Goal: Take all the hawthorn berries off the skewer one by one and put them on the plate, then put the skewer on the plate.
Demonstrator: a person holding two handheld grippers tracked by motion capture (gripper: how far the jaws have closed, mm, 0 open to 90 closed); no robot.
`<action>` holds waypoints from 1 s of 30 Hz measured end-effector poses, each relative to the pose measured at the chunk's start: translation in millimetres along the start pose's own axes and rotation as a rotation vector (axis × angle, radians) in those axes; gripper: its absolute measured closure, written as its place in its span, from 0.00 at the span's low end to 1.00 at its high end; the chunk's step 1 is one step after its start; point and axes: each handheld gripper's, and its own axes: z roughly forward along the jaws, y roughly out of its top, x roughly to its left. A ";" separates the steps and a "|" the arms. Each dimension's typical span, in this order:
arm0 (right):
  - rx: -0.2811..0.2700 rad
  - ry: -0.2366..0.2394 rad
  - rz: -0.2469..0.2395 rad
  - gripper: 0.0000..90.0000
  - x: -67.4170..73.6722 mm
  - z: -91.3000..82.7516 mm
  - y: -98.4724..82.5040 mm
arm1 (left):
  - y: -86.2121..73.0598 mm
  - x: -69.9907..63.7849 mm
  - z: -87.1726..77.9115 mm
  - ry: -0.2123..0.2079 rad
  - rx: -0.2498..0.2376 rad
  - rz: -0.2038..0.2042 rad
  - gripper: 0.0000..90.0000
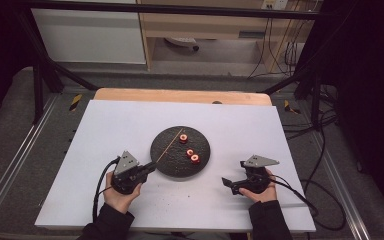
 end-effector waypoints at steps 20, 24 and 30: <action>-0.011 -0.012 0.004 0.01 -2.3 -7.8 -3.2 | 24.5 10.0 36.6 0.020 0.059 -0.042 0.98; -0.008 -0.009 0.005 0.01 -1.5 -7.2 -4.0 | 28.8 12.6 46.0 0.033 0.071 -0.051 0.98; -0.009 -0.006 0.004 0.01 -1.6 -7.5 -3.9 | 34.6 11.2 58.9 0.065 0.085 -0.041 0.98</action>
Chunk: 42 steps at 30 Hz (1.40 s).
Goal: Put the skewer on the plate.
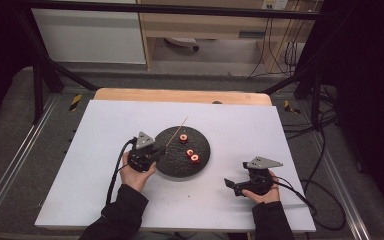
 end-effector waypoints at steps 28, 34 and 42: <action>0.004 0.002 0.002 0.01 0.0 0.6 -0.6 | -6.2 1.9 47.5 0.086 0.130 -0.032 0.98; 0.004 0.004 0.001 0.01 -0.1 0.7 -0.6 | -6.8 2.2 52.1 0.104 0.159 -0.027 0.98; 0.001 0.007 0.005 0.02 0.2 0.7 -0.5 | -6.8 0.6 53.7 0.102 0.169 -0.018 0.97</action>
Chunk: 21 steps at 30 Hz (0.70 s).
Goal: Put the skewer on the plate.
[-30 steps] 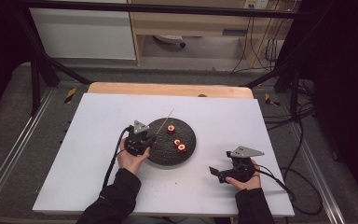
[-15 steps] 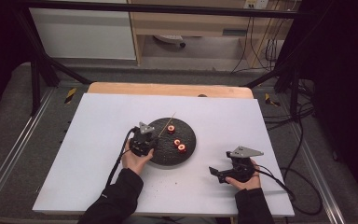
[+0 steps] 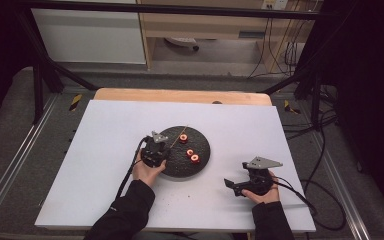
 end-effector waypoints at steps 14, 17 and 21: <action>0.000 -0.002 0.001 0.01 0.1 -0.6 0.1 | -5.0 6.4 -30.0 -0.055 -0.019 0.114 0.53; 0.003 -0.001 0.002 0.01 0.3 -0.6 -0.1 | -9.4 9.9 -37.8 -0.064 -0.027 0.129 0.44; 0.002 -0.002 0.005 0.01 0.5 -0.9 0.0 | -18.1 17.8 -48.9 -0.081 -0.019 0.131 0.33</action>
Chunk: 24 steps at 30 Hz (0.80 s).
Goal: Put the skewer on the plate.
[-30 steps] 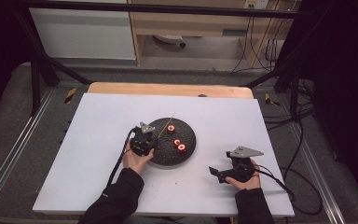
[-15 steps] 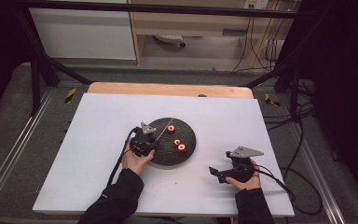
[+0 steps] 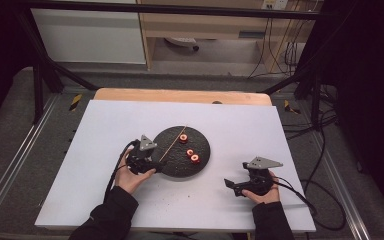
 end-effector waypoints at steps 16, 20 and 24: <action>0.005 0.000 0.002 0.01 0.2 0.7 -0.5 | -71.4 36.0 -51.7 -0.017 -0.086 -0.025 0.06; 0.008 0.003 0.006 0.01 0.8 1.4 -1.0 | -86.7 39.7 -57.4 -0.018 -0.095 -0.030 0.05; 0.009 0.005 0.003 0.01 0.9 1.8 -1.3 | -97.3 42.1 -58.8 -0.014 -0.085 -0.026 0.04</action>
